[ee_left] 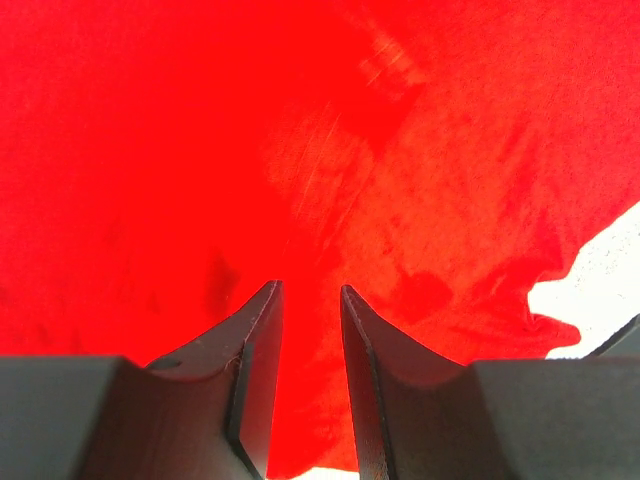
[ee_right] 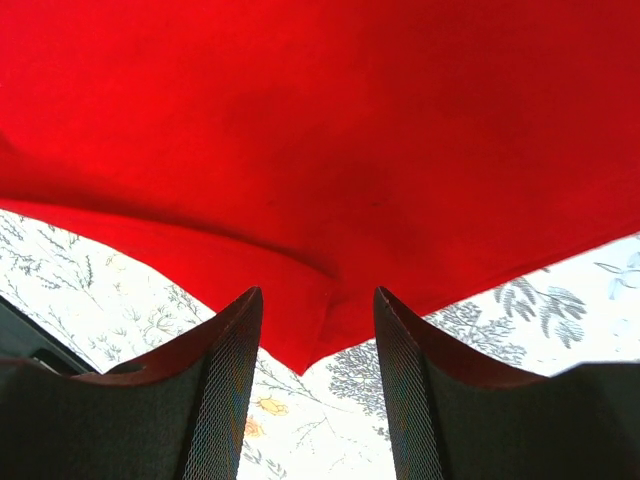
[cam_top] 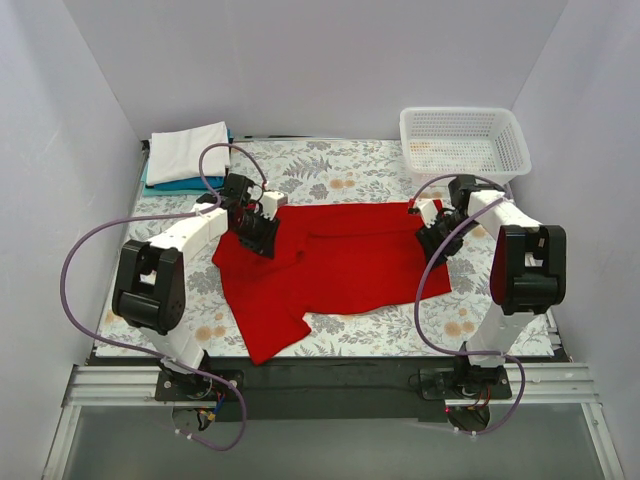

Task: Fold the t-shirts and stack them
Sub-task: Fold the tshirt

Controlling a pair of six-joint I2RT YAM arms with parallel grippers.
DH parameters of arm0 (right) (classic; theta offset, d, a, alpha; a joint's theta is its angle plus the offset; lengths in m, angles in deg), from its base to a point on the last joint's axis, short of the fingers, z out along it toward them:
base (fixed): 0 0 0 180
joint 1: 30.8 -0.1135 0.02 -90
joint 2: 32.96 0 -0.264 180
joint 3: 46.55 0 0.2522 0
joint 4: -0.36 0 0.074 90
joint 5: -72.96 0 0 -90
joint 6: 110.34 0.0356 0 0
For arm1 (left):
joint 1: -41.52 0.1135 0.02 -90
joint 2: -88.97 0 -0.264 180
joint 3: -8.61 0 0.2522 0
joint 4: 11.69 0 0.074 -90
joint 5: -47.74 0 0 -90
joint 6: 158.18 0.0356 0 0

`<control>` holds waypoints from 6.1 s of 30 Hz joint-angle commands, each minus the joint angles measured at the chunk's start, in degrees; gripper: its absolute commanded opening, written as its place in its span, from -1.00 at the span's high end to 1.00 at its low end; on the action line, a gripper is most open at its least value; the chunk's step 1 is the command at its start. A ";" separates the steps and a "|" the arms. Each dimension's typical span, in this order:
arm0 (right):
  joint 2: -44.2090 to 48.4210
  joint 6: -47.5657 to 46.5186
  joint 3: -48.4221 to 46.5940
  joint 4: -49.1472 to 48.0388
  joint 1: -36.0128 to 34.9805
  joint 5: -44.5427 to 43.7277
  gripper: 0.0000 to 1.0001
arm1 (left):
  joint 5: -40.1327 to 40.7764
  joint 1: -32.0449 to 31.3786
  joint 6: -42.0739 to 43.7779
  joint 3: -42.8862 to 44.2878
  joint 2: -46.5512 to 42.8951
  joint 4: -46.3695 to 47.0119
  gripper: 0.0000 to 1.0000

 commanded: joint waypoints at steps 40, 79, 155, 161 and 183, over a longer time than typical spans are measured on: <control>31.53 -15.74 20.74 6.27 0.81 -14.94 -0.29 | -8.27 6.80 21.05 -12.22 -23.87 -21.94 0.34; 29.60 -6.77 36.38 -11.58 -15.71 -20.80 0.97 | 10.98 -14.11 31.27 -32.52 -29.16 -9.22 0.13; -4.41 -23.21 -11.26 1.87 -1.47 -12.81 0.97 | 1.67 8.47 40.85 19.77 9.42 -15.28 1.00; -7.23 -22.68 -13.02 1.87 -1.38 -12.81 0.97 | 2.02 8.47 40.49 20.12 11.18 -13.78 1.00; -11.18 -18.39 -13.89 1.78 -1.12 -13.95 0.55 | -1.13 10.91 33.74 27.14 16.89 -14.21 0.51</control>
